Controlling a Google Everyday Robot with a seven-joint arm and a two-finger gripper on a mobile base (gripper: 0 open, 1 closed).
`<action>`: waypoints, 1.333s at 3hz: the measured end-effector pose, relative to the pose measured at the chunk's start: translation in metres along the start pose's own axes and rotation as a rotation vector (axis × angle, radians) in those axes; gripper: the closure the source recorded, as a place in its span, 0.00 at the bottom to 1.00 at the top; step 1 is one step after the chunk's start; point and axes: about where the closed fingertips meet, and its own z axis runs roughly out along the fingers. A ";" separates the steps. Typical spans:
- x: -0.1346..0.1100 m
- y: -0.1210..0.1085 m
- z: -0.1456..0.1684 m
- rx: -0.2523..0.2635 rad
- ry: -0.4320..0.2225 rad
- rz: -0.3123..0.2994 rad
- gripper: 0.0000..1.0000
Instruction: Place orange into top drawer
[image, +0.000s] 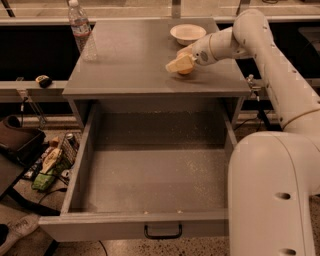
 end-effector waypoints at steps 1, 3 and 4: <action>-0.033 0.014 -0.019 0.027 0.045 -0.111 1.00; -0.112 0.065 -0.155 0.248 0.015 -0.229 1.00; -0.101 0.125 -0.189 0.225 -0.001 -0.232 1.00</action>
Offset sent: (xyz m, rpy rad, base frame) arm -0.2055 0.0049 0.1777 -0.3023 -0.2543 -0.0643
